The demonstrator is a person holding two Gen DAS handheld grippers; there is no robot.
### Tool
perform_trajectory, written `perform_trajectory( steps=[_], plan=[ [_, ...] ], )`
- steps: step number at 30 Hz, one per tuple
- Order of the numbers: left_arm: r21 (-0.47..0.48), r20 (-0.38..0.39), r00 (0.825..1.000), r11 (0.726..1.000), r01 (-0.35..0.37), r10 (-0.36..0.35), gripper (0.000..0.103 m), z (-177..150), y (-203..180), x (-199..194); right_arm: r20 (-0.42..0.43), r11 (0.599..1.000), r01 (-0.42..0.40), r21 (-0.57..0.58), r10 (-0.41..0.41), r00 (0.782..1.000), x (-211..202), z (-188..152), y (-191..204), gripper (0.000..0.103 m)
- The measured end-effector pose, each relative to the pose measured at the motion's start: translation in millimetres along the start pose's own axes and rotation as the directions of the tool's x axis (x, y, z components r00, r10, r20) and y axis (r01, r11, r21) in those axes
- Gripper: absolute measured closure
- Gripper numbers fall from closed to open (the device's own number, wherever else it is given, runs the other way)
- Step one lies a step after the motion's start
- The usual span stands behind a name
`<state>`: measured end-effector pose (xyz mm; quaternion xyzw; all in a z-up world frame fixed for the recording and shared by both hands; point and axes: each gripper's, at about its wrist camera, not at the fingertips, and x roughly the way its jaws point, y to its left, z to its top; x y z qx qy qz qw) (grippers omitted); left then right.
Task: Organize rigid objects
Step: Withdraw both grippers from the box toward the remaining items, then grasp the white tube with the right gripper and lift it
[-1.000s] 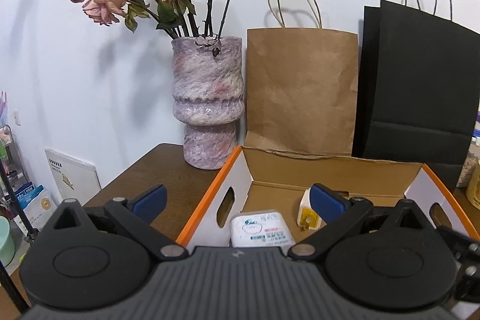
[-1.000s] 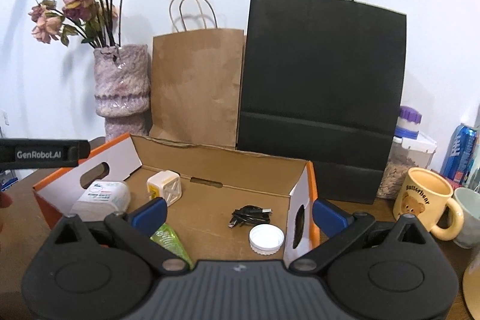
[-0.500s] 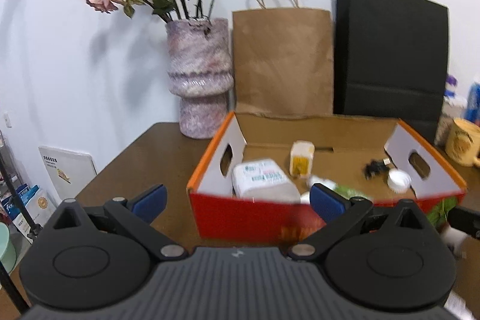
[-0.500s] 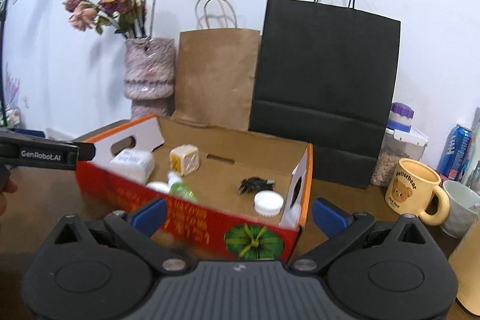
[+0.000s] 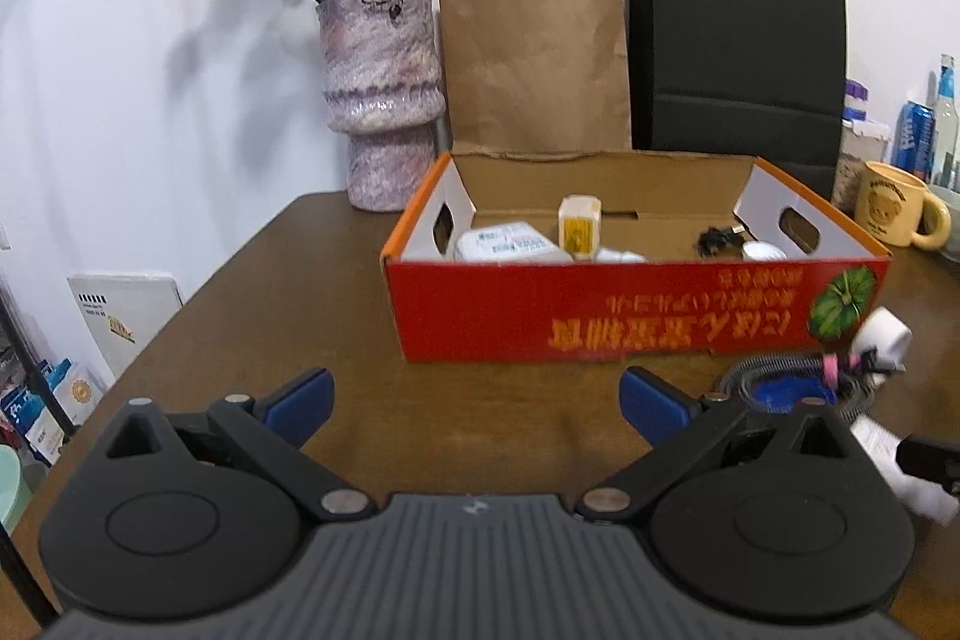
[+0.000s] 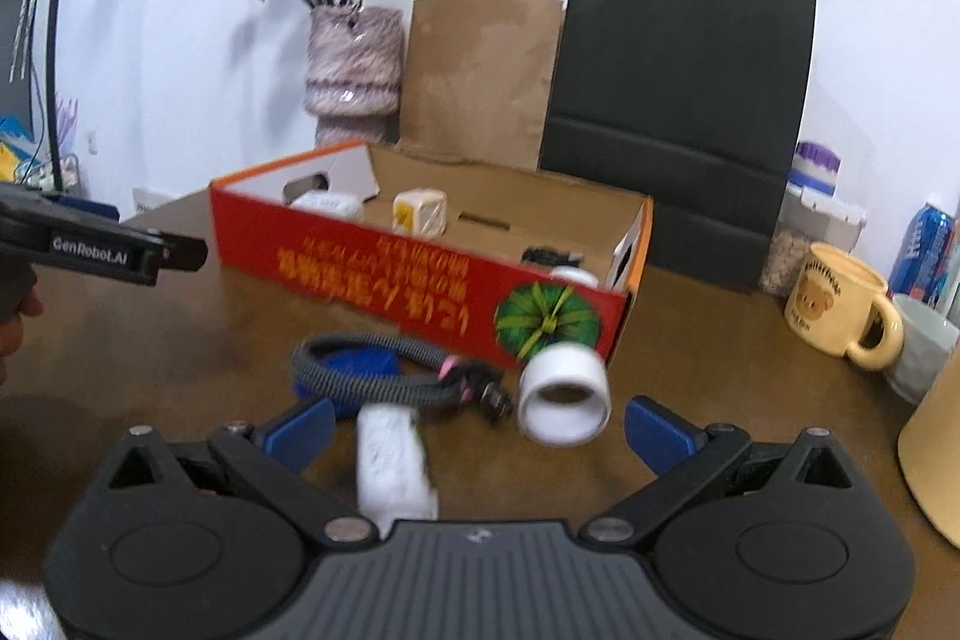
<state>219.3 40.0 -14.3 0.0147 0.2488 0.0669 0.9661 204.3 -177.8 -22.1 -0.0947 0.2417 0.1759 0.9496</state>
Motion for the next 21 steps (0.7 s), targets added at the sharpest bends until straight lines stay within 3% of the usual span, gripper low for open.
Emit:
perform_trajectory(
  steps=[12,16,19,20,21],
  plan=[
    [-0.017,-0.033,0.999,1.0,0.009,-0.01,0.0,-26,4,-25,-0.075,0.999,-0.03,-0.03,0.028,0.997,-3,-23,21,0.0],
    [-0.034,-0.039,0.999,0.999,0.016,-0.018,0.0,-29,7,-29,-0.093,0.999,-0.04,0.023,0.042,0.995,5,-20,17,0.006],
    [-0.035,-0.035,0.999,0.999,0.015,-0.016,0.0,-28,8,-30,-0.112,0.996,-0.053,0.071,0.061,0.992,12,-19,13,0.024],
    [-0.036,-0.035,0.999,0.999,0.016,-0.017,0.0,-28,8,-30,-0.108,0.994,-0.065,0.092,0.075,0.991,12,-18,11,0.037],
    [-0.038,-0.035,0.999,0.999,0.018,-0.019,0.0,-28,8,-30,-0.098,0.993,-0.062,0.105,0.072,0.993,12,-18,11,0.058]
  ],
)
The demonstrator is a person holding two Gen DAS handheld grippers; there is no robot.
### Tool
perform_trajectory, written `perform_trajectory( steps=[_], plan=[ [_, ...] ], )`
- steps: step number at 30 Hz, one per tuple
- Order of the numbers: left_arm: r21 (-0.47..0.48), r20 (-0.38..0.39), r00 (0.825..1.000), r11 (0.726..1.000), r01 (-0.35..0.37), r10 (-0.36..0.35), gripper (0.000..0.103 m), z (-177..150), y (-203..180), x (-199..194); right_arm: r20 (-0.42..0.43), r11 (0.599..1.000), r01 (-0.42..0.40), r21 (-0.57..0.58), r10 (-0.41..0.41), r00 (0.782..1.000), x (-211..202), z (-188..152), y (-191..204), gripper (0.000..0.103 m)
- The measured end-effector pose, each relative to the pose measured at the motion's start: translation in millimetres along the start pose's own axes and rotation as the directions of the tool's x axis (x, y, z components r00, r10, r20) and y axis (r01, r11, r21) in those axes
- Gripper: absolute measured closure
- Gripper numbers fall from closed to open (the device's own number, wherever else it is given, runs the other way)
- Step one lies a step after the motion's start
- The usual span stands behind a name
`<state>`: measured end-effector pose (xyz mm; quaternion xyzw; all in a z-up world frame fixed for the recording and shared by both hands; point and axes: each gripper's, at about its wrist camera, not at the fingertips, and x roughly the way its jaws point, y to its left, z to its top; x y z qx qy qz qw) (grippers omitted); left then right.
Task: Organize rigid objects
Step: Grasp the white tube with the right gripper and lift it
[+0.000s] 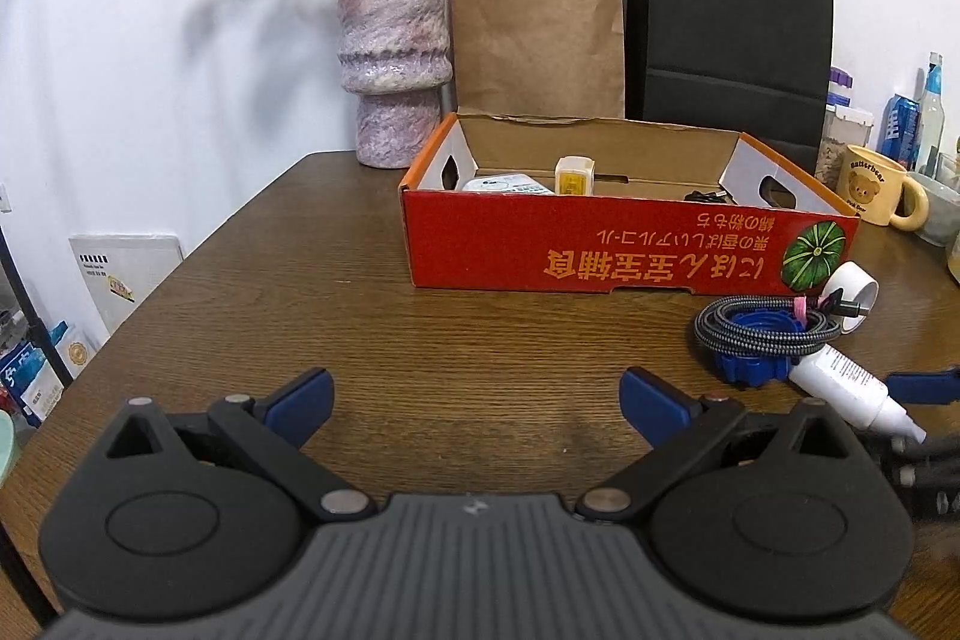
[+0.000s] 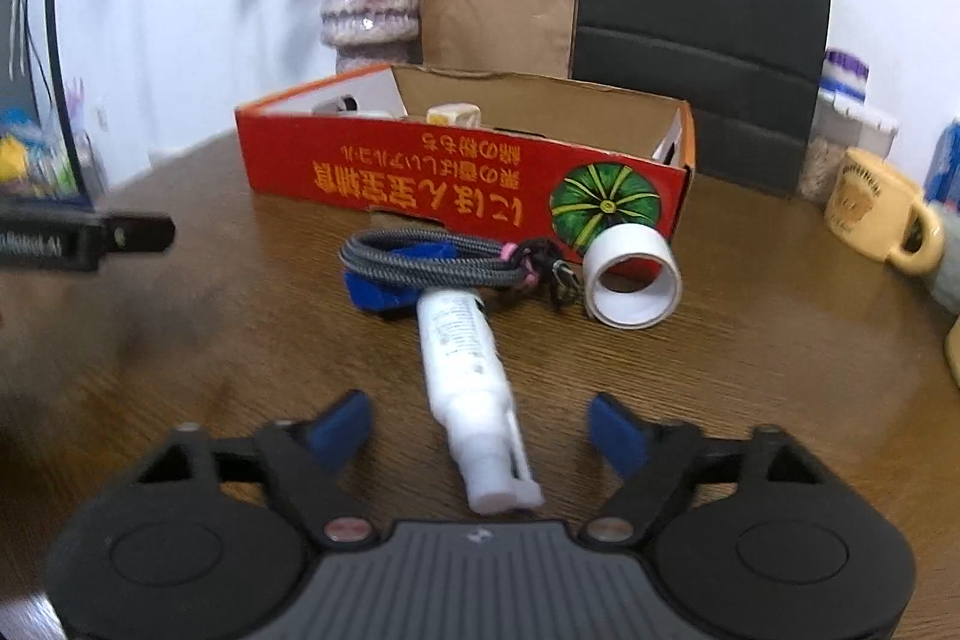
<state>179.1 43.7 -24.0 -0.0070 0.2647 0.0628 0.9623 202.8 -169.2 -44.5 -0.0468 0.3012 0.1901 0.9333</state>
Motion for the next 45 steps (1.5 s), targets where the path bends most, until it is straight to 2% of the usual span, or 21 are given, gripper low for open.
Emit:
perform_trajectory(
  steps=[1,2,6,15,25,38,45],
  plan=[
    [-0.001,-0.001,1.0,1.0,0.001,-0.001,0.0,0,0,0,0.006,1.0,0.006,0.003,-0.006,1.0,0,1,1,0.068],
    [-0.002,-0.001,1.0,1.0,0.002,-0.002,0.0,0,1,0,0.008,1.0,0.002,0.001,-0.002,1.0,1,1,2,0.072],
    [-0.006,-0.003,1.0,1.0,0.003,-0.003,0.0,1,2,1,0.025,1.0,0.016,-0.017,-0.016,1.0,-2,1,6,0.075],
    [-0.021,-0.013,1.0,1.0,-0.02,0.019,0.0,1,5,6,0.113,1.0,0.019,-0.014,-0.017,0.993,-20,3,9,0.075],
    [-0.032,-0.012,0.999,0.998,-0.05,0.05,0.0,2,6,9,0.221,0.999,0.029,0.04,-0.038,0.975,-47,10,-4,0.076],
    [-0.043,0.017,0.996,0.995,-0.086,0.087,0.0,7,-1,6,0.241,0.991,0.08,0.105,-0.103,0.965,-48,11,-29,0.076],
    [-0.014,0.026,0.999,0.999,-0.03,0.03,0.0,18,-35,7,0.252,0.979,0.112,0.168,-0.152,0.956,-49,13,-56,0.076]
  ],
)
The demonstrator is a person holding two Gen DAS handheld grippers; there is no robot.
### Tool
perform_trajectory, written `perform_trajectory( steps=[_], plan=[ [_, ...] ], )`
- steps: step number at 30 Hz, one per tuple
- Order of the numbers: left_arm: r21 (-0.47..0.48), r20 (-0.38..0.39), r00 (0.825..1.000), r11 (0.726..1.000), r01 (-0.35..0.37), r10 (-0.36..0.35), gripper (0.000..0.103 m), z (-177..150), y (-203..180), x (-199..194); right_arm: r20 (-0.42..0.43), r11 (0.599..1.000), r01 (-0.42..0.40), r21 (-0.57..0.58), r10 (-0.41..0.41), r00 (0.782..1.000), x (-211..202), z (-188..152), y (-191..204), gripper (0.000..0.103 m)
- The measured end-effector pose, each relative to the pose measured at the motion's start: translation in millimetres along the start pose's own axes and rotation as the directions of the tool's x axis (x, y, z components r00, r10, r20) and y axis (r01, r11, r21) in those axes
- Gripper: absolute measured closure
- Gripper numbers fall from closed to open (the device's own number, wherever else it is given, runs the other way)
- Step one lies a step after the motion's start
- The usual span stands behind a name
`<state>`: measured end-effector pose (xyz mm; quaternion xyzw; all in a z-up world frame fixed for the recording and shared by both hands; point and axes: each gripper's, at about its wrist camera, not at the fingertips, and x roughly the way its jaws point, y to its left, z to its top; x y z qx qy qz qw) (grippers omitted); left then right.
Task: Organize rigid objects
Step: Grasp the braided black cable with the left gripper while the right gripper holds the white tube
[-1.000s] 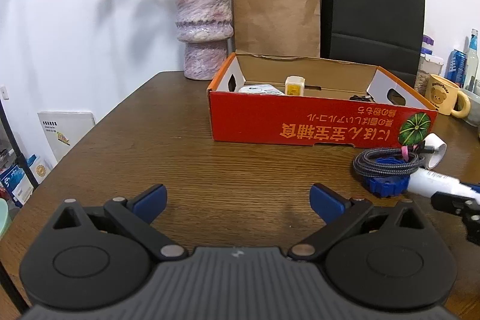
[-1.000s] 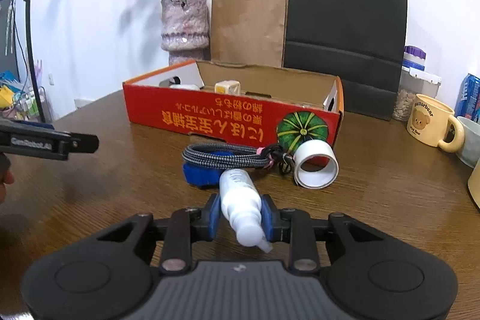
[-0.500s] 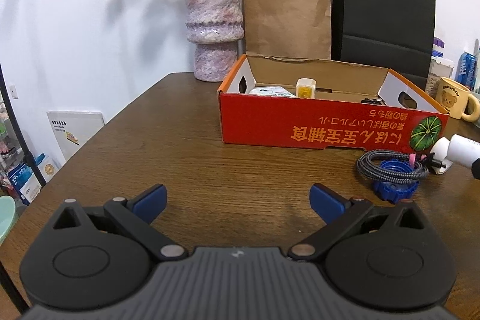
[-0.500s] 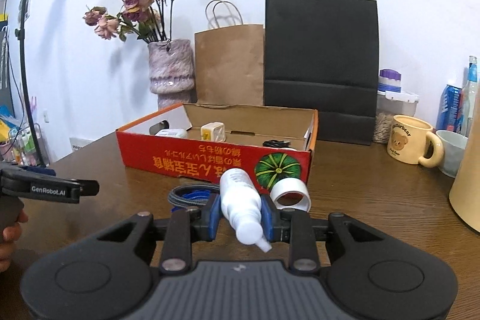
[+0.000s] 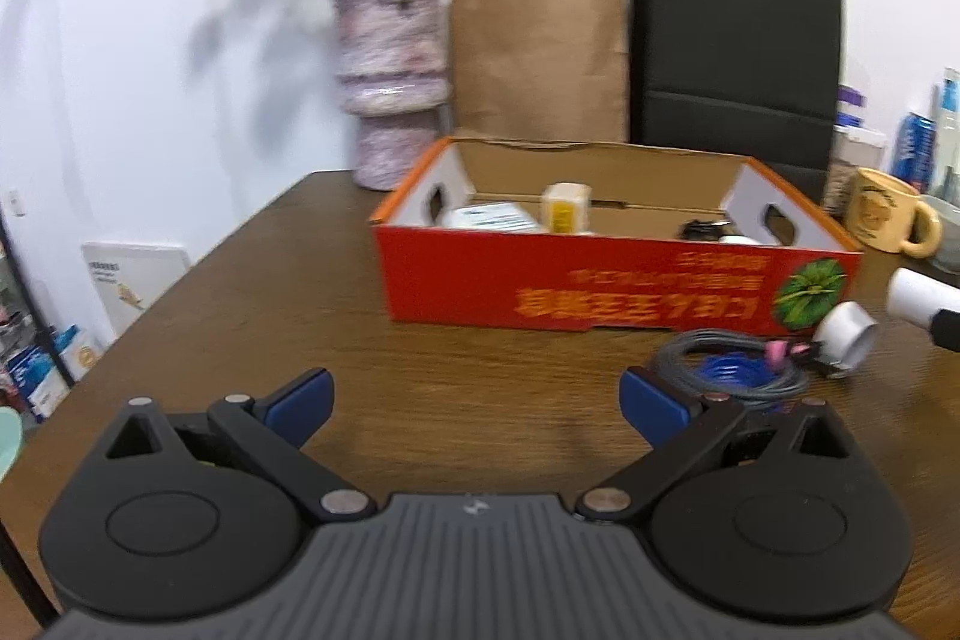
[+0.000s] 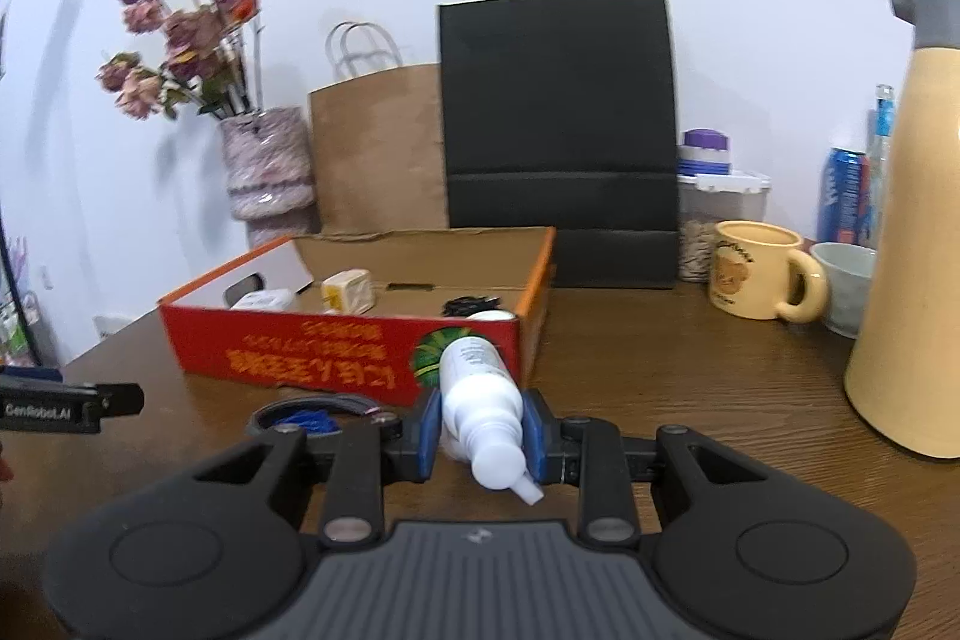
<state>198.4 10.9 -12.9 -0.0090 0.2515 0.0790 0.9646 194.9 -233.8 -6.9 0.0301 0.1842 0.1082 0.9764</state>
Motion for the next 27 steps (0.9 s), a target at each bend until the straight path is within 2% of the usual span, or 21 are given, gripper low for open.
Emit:
perform_trajectory(
  steps=[7,10,18,23,27],
  plan=[
    [0.083,-0.017,0.993,0.99,0.118,-0.117,0.0,10,-56,13,0.015,0.998,0.05,0.026,-0.05,0.999,4,2,-23,0.076],
    [0.117,-0.024,0.989,0.982,0.145,-0.143,0.0,13,-79,19,0.016,0.998,0.055,0.031,-0.055,0.998,7,3,-29,0.076],
    [0.171,-0.09,0.987,0.974,0.145,-0.131,0.0,6,-114,47,0.014,0.998,0.058,0.018,-0.058,0.998,15,2,-39,0.076],
    [0.162,-0.114,0.986,0.977,0.135,-0.117,0.0,7,-118,63,-0.005,0.998,0.055,0.019,-0.054,0.999,20,1,-42,0.076],
    [0.136,-0.152,0.977,0.975,0.173,-0.152,0.0,9,-117,76,-0.016,0.999,0.051,0.02,-0.05,0.999,23,0,-41,0.076]
  ],
)
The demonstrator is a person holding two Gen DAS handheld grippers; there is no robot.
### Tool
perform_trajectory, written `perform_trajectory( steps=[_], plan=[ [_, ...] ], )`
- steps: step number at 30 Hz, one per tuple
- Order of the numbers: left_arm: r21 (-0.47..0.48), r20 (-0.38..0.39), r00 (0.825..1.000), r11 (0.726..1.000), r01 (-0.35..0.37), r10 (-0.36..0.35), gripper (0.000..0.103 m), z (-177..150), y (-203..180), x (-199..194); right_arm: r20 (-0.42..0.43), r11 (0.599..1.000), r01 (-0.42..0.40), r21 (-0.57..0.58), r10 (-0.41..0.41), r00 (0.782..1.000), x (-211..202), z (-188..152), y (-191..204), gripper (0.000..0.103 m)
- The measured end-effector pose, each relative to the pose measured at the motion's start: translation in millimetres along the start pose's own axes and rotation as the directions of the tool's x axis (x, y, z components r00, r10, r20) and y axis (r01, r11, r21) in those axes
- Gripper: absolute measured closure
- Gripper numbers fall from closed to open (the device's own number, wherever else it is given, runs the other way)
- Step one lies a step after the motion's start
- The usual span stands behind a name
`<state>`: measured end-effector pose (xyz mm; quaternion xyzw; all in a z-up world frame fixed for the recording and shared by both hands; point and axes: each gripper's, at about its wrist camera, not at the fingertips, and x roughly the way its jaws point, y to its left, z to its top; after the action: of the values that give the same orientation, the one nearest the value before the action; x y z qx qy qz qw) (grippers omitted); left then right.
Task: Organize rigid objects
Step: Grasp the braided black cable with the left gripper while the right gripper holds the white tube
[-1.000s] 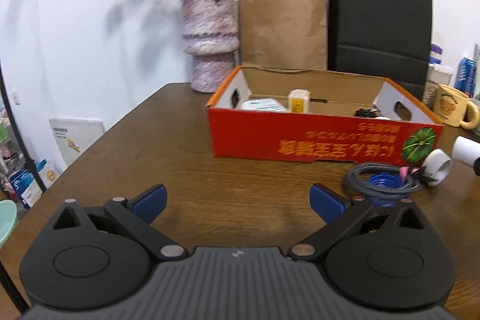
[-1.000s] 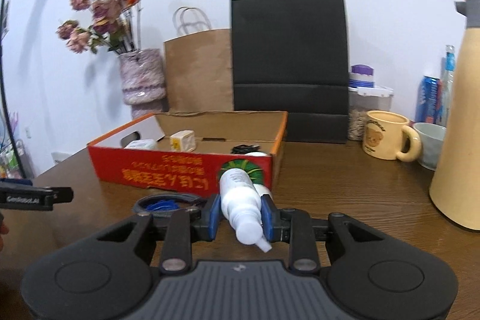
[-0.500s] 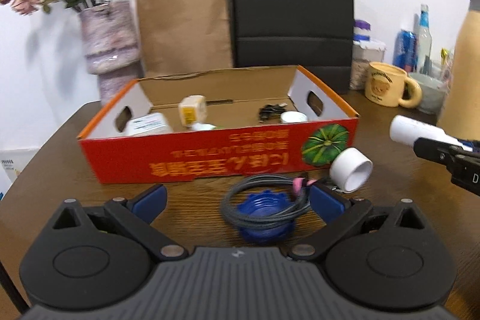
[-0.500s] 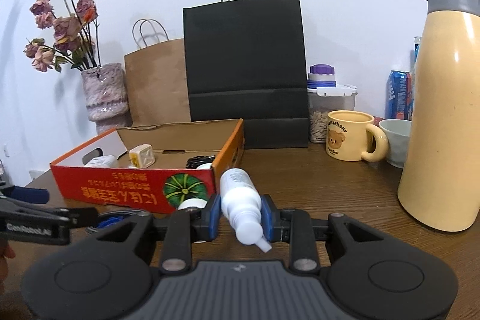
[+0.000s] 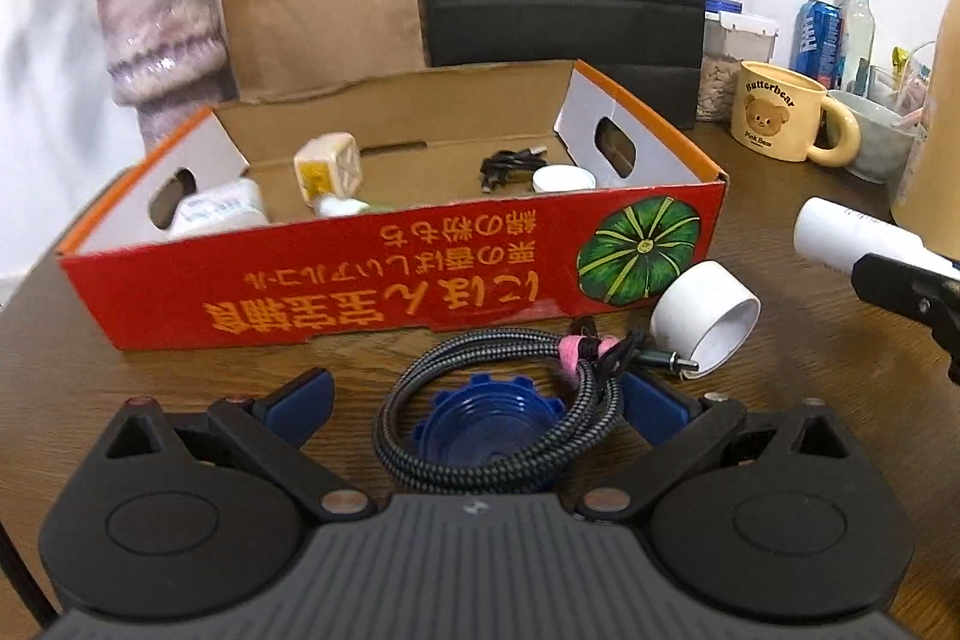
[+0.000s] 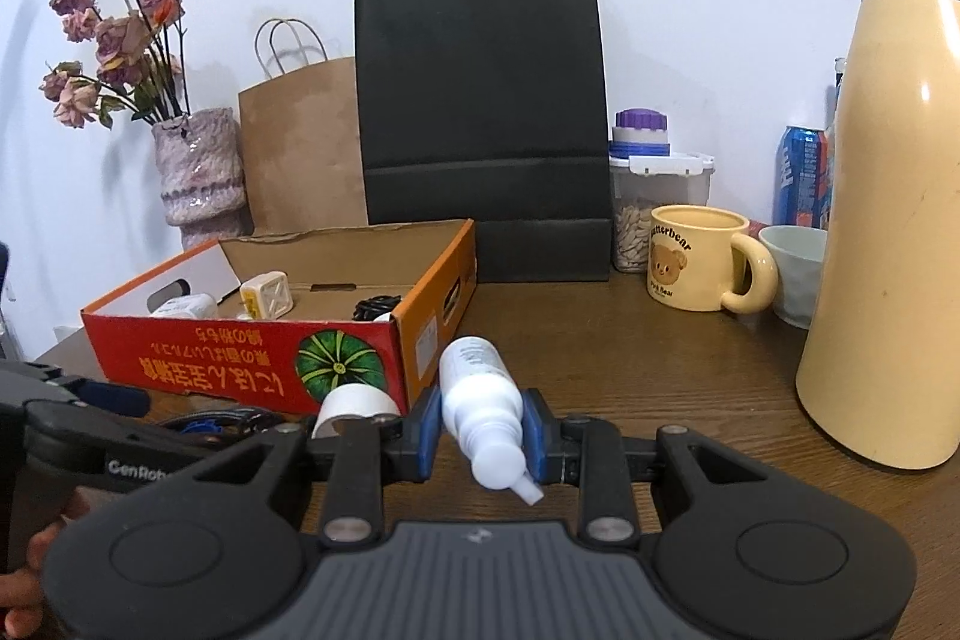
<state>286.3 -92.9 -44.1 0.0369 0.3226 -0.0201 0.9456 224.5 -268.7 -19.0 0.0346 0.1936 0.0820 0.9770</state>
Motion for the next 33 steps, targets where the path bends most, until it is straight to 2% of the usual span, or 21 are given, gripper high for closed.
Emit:
perform_trajectory(
  steps=[5,8,11,15,25,33],
  plan=[
    [-0.009,-0.013,1.0,1.0,0.016,-0.016,0.001,1,1,9,-0.005,1.0,-0.003,-0.004,0.003,1.0,1,-1,2,0.076],
    [-0.019,-0.008,0.998,0.998,0.068,-0.068,0.014,-1,3,6,-0.01,1.0,-0.005,-0.005,0.005,1.0,2,-2,3,0.076],
    [0.002,0.011,0.998,0.999,0.055,-0.055,0.016,-4,-1,4,-0.01,1.0,-0.008,-0.007,0.007,1.0,1,-2,3,0.076],
    [-0.011,0.054,0.996,0.997,0.071,-0.07,0.018,-5,1,-4,-0.003,1.0,-0.011,-0.012,0.011,1.0,-1,-2,4,0.076],
    [-0.01,0.168,0.986,1.0,0.011,-0.009,0.018,-16,5,-42,0.013,0.999,-0.032,-0.024,0.032,0.999,-7,-2,7,0.076],
    [-0.041,0.189,0.981,0.999,-0.034,0.041,0.018,-23,23,-71,0.026,0.997,-0.062,-0.038,0.063,0.998,-14,-3,18,0.075]
  ],
)
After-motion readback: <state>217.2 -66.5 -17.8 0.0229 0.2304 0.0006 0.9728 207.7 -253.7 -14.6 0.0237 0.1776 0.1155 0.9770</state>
